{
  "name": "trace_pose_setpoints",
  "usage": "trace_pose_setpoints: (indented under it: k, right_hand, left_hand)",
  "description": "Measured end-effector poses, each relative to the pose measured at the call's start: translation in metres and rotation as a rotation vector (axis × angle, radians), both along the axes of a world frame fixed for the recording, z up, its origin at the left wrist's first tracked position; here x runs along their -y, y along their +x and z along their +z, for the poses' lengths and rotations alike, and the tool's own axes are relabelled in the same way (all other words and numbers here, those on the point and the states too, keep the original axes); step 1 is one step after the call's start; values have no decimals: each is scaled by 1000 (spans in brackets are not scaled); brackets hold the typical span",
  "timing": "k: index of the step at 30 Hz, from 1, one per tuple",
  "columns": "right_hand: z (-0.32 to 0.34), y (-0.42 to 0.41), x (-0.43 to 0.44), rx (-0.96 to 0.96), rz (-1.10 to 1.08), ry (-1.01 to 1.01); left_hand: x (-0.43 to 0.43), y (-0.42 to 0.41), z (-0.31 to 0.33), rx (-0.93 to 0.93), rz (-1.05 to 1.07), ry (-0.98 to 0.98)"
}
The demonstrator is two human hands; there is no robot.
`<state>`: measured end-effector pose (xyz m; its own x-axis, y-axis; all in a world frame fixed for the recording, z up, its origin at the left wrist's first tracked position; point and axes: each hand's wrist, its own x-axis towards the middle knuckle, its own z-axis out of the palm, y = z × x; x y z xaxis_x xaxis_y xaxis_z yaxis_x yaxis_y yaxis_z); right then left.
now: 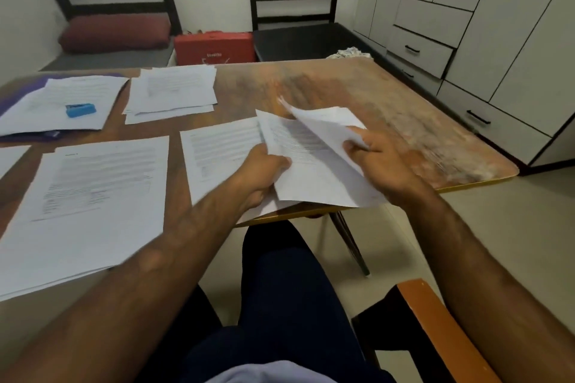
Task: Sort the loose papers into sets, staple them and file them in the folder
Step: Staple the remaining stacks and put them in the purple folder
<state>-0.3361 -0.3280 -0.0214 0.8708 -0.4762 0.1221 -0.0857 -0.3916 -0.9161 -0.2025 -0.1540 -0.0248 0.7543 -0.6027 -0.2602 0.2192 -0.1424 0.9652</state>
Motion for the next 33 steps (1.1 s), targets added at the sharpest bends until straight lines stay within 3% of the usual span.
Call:
trace_pose_setpoints:
  k: [6, 9, 11, 15, 17, 21, 25, 29, 33]
  right_hand:
    - [-6, 6, -10, -158, 158, -234]
    - [-10, 7, -6, -204, 140, -266]
    - [-14, 7, -3, -256, 129, -292]
    - [-18, 5, 2, -391, 84, -406]
    - [-11, 6, -3, -399, 108, -520]
    - [13, 14, -20, -308, 217, -569]
    - [33, 38, -52, -341, 380, -683]
    - [40, 86, -86, -432, 498, -728]
    - [27, 127, -100, -382, 428, -719]
  left_hand:
    - [40, -6, 5, -198, 15, -33]
    - [47, -7, 12, -161, -31, 72]
    - [52, -10, 17, 3, -127, 229]
    - [42, -13, 17, 776, -55, 639]
    - [22, -13, 16, 929, -19, 702]
    - [-22, 5, 3, 1026, -24, 701]
    - [-59, 27, -6, 1167, 10, 831]
    - [-75, 77, 1, 1095, 110, 859]
    - [-90, 127, 5, 1073, 212, 974]
